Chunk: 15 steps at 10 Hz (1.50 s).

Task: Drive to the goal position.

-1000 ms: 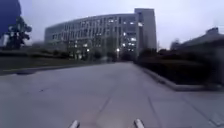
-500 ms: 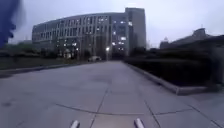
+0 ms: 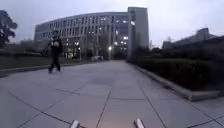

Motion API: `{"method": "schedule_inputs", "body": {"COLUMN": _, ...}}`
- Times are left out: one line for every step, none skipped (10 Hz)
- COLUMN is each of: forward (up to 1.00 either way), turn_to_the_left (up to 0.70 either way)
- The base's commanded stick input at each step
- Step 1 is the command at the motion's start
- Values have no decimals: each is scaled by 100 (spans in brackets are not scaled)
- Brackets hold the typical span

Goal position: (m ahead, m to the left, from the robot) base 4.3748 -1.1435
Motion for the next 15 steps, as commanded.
{"method": "schedule_inputs", "body": {"forward": 81, "turn_to_the_left": 0}}
{"method": "schedule_inputs", "body": {"forward": 100, "turn_to_the_left": 0}}
{"method": "schedule_inputs", "body": {"forward": 100, "turn_to_the_left": -2}}
{"method": "schedule_inputs", "body": {"forward": 100, "turn_to_the_left": -40}}
{"method": "schedule_inputs", "body": {"forward": 100, "turn_to_the_left": -40}}
{"method": "schedule_inputs", "body": {"forward": 100, "turn_to_the_left": -40}}
{"method": "schedule_inputs", "body": {"forward": 100, "turn_to_the_left": -40}}
{"method": "schedule_inputs", "body": {"forward": 100, "turn_to_the_left": -40}}
{"method": "schedule_inputs", "body": {"forward": 100, "turn_to_the_left": 0}}
{"method": "schedule_inputs", "body": {"forward": 100, "turn_to_the_left": 0}}
{"method": "schedule_inputs", "body": {"forward": 100, "turn_to_the_left": 0}}
{"method": "schedule_inputs", "body": {"forward": 100, "turn_to_the_left": 0}}
{"method": "schedule_inputs", "body": {"forward": 100, "turn_to_the_left": 0}}
{"method": "schedule_inputs", "body": {"forward": 100, "turn_to_the_left": 0}}
{"method": "schedule_inputs", "body": {"forward": 100, "turn_to_the_left": -13}}
